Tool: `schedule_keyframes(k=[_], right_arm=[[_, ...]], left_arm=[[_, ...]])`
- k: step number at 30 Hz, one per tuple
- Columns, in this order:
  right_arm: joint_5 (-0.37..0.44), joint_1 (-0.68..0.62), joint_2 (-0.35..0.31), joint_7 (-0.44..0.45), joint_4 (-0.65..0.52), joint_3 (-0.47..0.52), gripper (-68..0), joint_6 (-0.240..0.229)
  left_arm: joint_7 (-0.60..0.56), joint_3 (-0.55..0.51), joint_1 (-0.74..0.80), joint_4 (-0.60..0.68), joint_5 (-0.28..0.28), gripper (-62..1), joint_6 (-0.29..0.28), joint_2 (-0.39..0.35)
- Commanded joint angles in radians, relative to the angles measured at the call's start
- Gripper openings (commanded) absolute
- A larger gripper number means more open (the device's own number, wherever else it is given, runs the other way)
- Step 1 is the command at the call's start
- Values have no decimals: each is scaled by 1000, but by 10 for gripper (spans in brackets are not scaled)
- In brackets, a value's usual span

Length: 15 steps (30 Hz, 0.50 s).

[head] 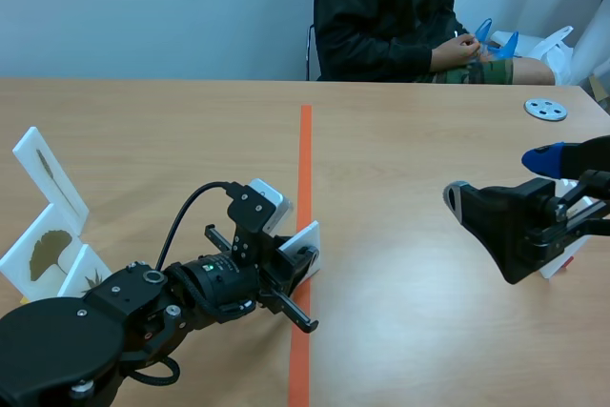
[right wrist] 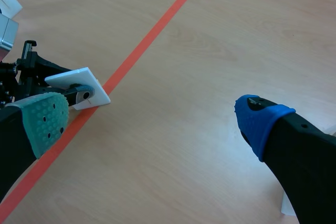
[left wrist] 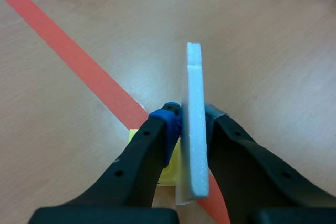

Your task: Sort the leaf by its shape. The table is split by an orange tape line. A compound leaf with several leaflets goes to the left side, a simple leaf with one blade goes to the right side. Return to the home posture when a red brick is placed on the table.

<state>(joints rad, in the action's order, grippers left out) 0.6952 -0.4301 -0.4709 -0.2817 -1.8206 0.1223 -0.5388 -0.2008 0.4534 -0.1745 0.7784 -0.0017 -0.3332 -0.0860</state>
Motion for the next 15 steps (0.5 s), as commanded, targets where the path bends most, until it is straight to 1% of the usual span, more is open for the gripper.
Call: schedule_keyframes(k=[1,3,6,10,11,15], right_arm=[[3,9,0,17,-14,12,4,0],[3,9,0,17,-14,12,4,0],[3,9,0,18,-14,12,4,0],[4,9,0,18,-14,12,4,0],[4,9,0,18,-14,12,4,0],[4,9,0,18,-14,12,4,0]], left_arm=[[24,2,-2,19,-17,-568,-2,5],[68,1,6,43,-35,-569,-1,4],[130,-18,34,117,-61,-569,0,2],[203,-59,100,225,-64,-569,27,2],[206,-70,121,253,-65,-569,36,2],[209,-120,220,370,-65,-569,36,2]])
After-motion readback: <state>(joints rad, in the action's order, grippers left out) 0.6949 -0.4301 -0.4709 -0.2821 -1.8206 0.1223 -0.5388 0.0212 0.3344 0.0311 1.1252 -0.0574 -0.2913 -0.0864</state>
